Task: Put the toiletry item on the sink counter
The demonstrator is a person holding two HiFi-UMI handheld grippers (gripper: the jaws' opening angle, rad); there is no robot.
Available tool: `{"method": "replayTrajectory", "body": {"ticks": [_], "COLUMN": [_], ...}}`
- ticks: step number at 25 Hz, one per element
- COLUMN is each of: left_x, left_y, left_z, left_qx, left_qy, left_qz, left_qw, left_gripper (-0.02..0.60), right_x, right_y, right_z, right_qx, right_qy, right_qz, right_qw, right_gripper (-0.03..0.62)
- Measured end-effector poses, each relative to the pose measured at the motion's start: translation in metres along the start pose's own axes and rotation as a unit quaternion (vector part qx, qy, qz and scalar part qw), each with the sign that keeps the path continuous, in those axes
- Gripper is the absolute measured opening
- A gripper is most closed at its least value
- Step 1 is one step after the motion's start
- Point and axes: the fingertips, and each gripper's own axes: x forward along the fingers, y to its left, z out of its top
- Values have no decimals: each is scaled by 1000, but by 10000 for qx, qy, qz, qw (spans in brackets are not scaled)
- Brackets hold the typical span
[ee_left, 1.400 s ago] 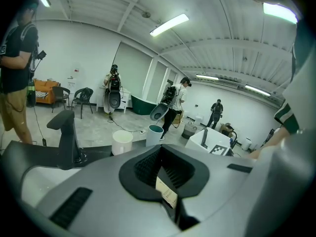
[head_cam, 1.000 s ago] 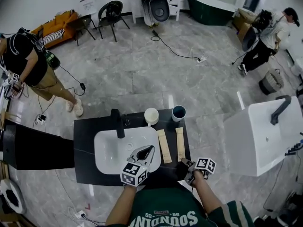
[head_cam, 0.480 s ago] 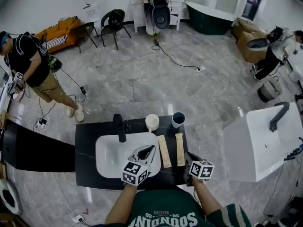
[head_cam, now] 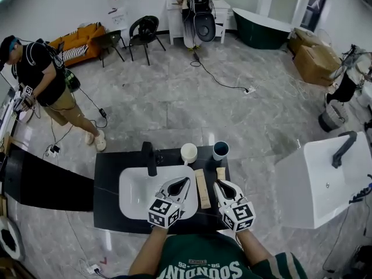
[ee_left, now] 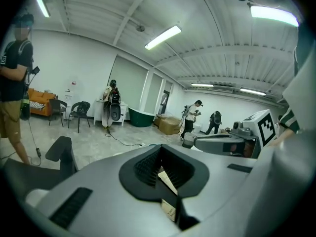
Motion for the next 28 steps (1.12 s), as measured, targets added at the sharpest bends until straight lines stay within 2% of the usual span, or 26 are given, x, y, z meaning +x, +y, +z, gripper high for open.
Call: {"method": "replayTrajectory", "body": {"ticks": [5,10,28], "left_x": [-1,-2,-8], "left_y": [-2,-3,1], "left_z": [3,5,-5], "left_qx": [39,61,15], "left_qy": [-34,-26,103], "left_qz": [18,15,61], "left_qw": [10000,10000,9999], "left_gripper": [11,11,11], "right_x": [0,-1,8], "right_y": [16,24,35], "right_z": [27,39,42], "right_qx": [-265,-433,-421], "right_qy": [-338,-428,-385], "right_qz": [139,180,280], "right_qw": [9990,9980,9980], "right_gripper": [49,49,46]}}
